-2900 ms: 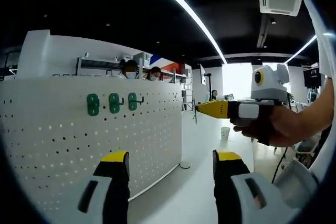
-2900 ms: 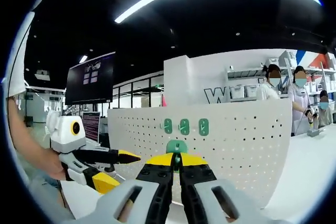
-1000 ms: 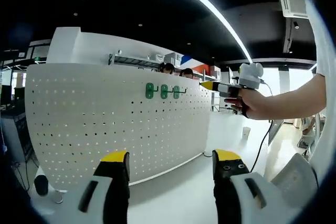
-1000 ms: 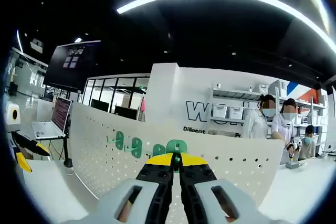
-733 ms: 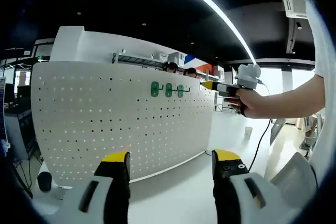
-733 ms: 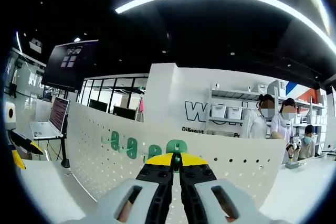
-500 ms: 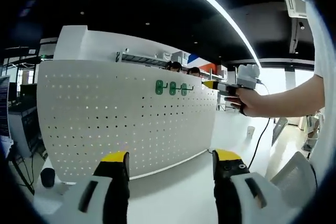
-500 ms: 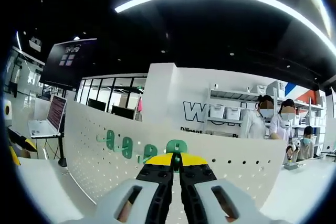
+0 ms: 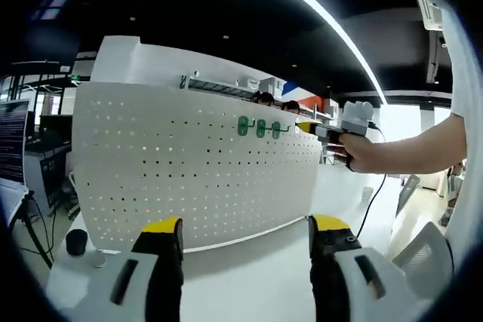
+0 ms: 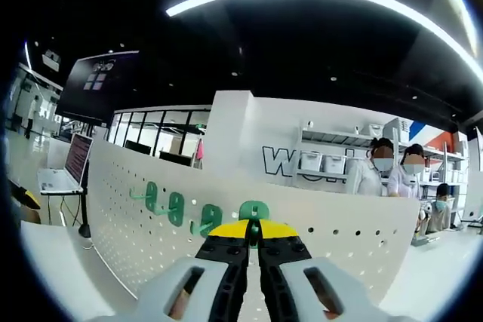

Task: Insert the hook assembly into the mounting plate slot until the hook locks in place.

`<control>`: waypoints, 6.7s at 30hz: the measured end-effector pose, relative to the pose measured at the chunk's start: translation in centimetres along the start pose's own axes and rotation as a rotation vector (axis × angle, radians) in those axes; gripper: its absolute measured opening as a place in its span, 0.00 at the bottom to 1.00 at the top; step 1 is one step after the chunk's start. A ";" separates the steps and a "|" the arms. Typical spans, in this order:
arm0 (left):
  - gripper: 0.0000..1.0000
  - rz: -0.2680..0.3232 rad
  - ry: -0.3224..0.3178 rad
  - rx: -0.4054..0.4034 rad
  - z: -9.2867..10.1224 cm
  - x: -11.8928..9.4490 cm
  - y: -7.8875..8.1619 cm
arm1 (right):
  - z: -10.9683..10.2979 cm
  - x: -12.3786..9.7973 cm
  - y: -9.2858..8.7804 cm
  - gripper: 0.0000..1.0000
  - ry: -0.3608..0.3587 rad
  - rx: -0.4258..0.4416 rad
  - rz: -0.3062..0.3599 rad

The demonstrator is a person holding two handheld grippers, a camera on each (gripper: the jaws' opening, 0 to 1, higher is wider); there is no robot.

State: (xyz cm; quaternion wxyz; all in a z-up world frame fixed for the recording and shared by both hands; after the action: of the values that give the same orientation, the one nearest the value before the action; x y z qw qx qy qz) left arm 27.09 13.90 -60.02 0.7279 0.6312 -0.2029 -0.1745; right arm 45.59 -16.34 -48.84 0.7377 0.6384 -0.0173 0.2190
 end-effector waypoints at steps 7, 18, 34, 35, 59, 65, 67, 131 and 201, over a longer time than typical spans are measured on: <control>0.73 0.012 0.029 0.001 -0.5 -1.0 -0.4 | 0.1 0.3 -0.5 0.01 -0.002 0.003 0.000; 0.74 0.006 0.043 0.018 -0.5 -1.5 -0.9 | 0.1 0.8 -1.0 0.01 -0.009 0.013 0.000; 0.73 -0.021 0.067 -0.007 -1.0 -2.3 -2.1 | 0.3 1.5 -1.9 0.01 -0.023 0.041 -0.007; 0.73 -0.021 0.066 -0.008 -1.0 -2.3 -2.1 | 0.2 1.5 -2.0 0.01 -0.023 0.041 -0.007; 0.70 -0.034 0.066 -0.015 -1.0 -2.5 -2.6 | 0.0 1.8 -2.3 0.01 -0.117 -0.013 -0.051; 0.69 -0.034 0.067 -0.021 -1.0 -2.5 -2.6 | -0.1 2.1 -2.3 0.02 -0.143 -0.024 -0.087; 0.69 -0.032 0.062 -0.020 -0.9 -2.5 -2.6 | -0.1 2.1 -2.4 0.02 -0.158 -0.021 -0.093; 0.68 -0.005 0.058 -0.028 -0.9 -2.6 -2.3 | -1.9 -2.6 -2.5 0.25 0.002 0.240 -0.086; 0.71 0.020 0.043 -0.034 -0.4 -2.9 -1.9 | -7.3 -19.1 -2.7 0.47 0.163 0.262 -0.111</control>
State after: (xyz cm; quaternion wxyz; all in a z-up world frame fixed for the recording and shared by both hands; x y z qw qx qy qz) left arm 24.83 15.47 -62.16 0.7445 0.6203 -0.1906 -0.1570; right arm 27.44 -15.41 -58.56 0.6582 0.7091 0.1065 0.2293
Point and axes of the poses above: the point that each gripper's makers call its tool centre point, and the gripper's own axes: x roughly forward along the fingers, z roughly to its right, y roughly out of its top, the point moved 2 cm from there along -x, roughly backward along the fingers, and after that the axes turned 8 degrees about z, right-handed, at the moved point
